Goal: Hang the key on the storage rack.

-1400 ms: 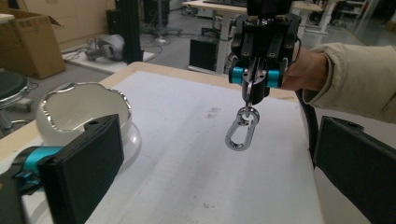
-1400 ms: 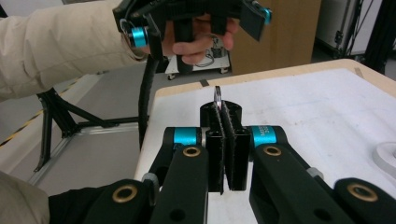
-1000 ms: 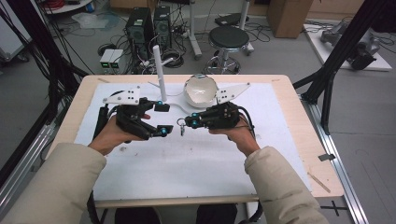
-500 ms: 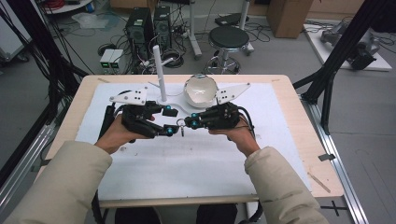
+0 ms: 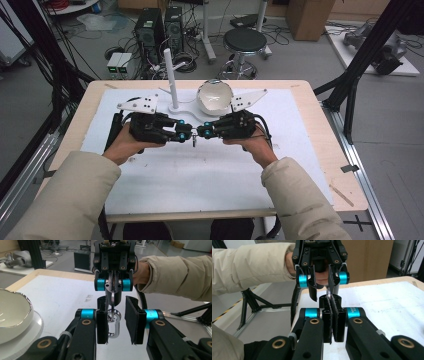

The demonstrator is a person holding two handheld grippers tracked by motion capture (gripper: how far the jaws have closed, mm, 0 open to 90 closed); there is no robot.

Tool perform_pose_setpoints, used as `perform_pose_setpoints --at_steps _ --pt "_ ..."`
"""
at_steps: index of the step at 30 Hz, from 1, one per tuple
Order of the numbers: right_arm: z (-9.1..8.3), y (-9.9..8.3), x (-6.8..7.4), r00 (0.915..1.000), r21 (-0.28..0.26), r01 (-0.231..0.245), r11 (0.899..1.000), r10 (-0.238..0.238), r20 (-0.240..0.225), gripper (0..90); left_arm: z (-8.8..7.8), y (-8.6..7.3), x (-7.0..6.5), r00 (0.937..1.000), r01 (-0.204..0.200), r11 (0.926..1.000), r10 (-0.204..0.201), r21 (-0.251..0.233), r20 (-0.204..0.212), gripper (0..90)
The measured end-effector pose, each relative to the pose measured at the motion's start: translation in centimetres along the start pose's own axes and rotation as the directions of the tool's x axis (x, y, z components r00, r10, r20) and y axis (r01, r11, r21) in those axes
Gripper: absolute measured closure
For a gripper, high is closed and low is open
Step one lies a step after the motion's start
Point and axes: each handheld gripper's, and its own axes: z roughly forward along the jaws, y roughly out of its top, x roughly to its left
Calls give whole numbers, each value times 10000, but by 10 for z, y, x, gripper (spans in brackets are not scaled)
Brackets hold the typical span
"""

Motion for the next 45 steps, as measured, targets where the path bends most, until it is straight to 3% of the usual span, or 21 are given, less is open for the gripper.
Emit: perform_pose_setpoints --at_steps 13,29,30,31,32,33,34,35,37,39,42,45 --pt "1 -1 0 10000 -44 -20 10000 20 -79 887 0 0 1 9999 141 9998 -139 144 -87 866" --pt "3 -2 -2 9998 -144 10 9999 -13 -208 871 -1 2 -1 9988 443 9985 -436 317 -238 886" --pt "3 -2 -2 9999 -162 25 9999 -27 -167 849 -1 2 -1 9988 416 9985 -406 345 -283 887" --pt "3 -2 -2 9998 -345 111 9993 -117 -180 733 -1 1 -1 9986 392 9983 -376 431 -369 887" --pt "3 -2 -2 9998 -532 149 9985 -156 -121 590 -2 1 0 9986 422 9980 -406 474 -337 887" --pt "3 -2 0 9985 -621 293 9976 -264 479 354 -2 1 0 9985 385 9982 -366 450 -415 887" --pt "3 -2 0 9985 -621 293 9976 -264 479 354 -2 1 1 9980 408 9982 -385 442 -509 887" --pt "2 -2 2 9959 -634 158 9979 -101 893 239 -3 1 1 9977 483 9983 -466 339 -498 887" --pt "1 -3 1 9872 -541 -53 9985 139 1589 106 -5 1 2 9973 482 9981 -459 384 -578 887" --pt "-3 -5 0 9784 -415 -256 9988 335 2041 6 -8 1 3 9964 498 9980 -470 392 -701 887" --pt "-13 -7 1 9594 -500 -231 9985 362 2797 4 -13 3 7 9952 595 9977 -568 326 -792 887" --pt "-26 -9 6 9308 -488 -240 9985 401 3633 4 -19 9 12 9938 566 9971 -514 504 -983 887"
